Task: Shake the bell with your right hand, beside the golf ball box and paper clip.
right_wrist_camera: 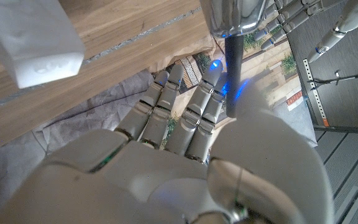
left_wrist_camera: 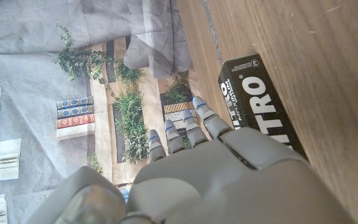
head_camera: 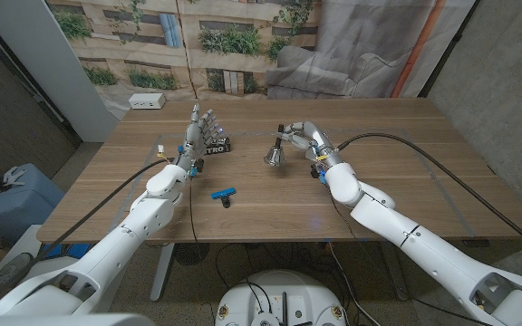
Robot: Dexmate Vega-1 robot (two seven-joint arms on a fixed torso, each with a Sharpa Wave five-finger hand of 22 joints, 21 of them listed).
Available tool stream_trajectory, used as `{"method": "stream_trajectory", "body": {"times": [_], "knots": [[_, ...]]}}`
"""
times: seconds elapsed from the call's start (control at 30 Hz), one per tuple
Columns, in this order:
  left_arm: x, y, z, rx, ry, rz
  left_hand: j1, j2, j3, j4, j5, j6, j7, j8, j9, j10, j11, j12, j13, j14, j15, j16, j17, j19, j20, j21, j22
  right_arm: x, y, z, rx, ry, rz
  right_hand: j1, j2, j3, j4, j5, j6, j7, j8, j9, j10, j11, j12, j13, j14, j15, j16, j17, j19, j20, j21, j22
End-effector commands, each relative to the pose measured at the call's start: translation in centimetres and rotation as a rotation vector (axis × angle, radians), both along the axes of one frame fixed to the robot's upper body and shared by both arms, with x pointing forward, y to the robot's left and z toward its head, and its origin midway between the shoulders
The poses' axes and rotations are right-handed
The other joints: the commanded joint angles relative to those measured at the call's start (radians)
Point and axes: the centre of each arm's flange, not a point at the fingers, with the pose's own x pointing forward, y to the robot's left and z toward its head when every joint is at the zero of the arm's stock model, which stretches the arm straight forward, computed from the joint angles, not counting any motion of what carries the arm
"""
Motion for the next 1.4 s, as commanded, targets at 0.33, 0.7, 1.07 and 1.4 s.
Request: {"method": "stream_trajectory", "body": {"times": [0.33,0.7,1.07,1.4], "knots": [[0.0,0.0,0.0,0.000,0.000,0.000,-0.001,0.012,0.000,0.007,0.007,0.000,-0.006,0.006,0.004,0.003,-0.006,0.006,0.005,0.009,-0.098,0.006,0.005,0.007,0.001,0.007,0.006,-0.8,0.5,1.1,0.040,0.211,0.071,-0.022,-0.003,-0.007,0.007,0.005,0.016,0.010,0.001,0.002,0.021,0.003,-0.004,0.002,0.026,-0.149,-0.001,0.003,0.034,-0.106,0.010,0.005],[0.0,0.0,0.0,0.000,0.000,0.000,-0.001,0.012,0.000,0.007,0.007,0.000,-0.006,0.006,0.004,0.003,-0.006,0.006,0.005,0.009,-0.098,0.006,0.005,0.008,0.001,0.007,0.006,-1.2,0.8,0.9,0.048,0.185,0.083,-0.018,-0.005,-0.007,-0.001,0.006,0.012,0.014,-0.006,0.002,0.019,0.004,-0.010,0.003,0.032,-0.152,-0.003,0.005,0.033,-0.106,0.008,0.005],[0.0,0.0,0.0,0.000,0.000,0.000,-0.001,0.012,0.000,0.007,0.007,0.000,-0.006,0.006,0.004,0.003,-0.004,0.006,0.005,0.009,-0.098,0.006,0.005,0.008,0.001,0.007,0.006,-1.7,1.1,0.5,0.041,0.066,0.059,0.017,-0.018,-0.008,-0.027,0.007,0.006,0.007,-0.014,0.004,0.018,0.002,-0.012,0.009,0.029,-0.153,0.002,0.016,0.029,-0.106,0.005,0.005],[0.0,0.0,0.0,0.000,0.000,0.000,-0.001,0.012,0.000,0.007,0.007,0.000,-0.006,0.006,0.004,0.003,-0.005,0.006,0.005,0.008,-0.098,0.005,0.005,0.008,0.001,0.007,0.006,-1.7,1.5,0.2,0.048,-0.010,0.037,0.053,-0.036,-0.012,-0.041,0.008,0.001,-0.002,-0.020,0.006,0.010,0.002,-0.017,0.013,0.017,-0.155,0.003,0.024,0.023,-0.108,0.001,0.005]]}}
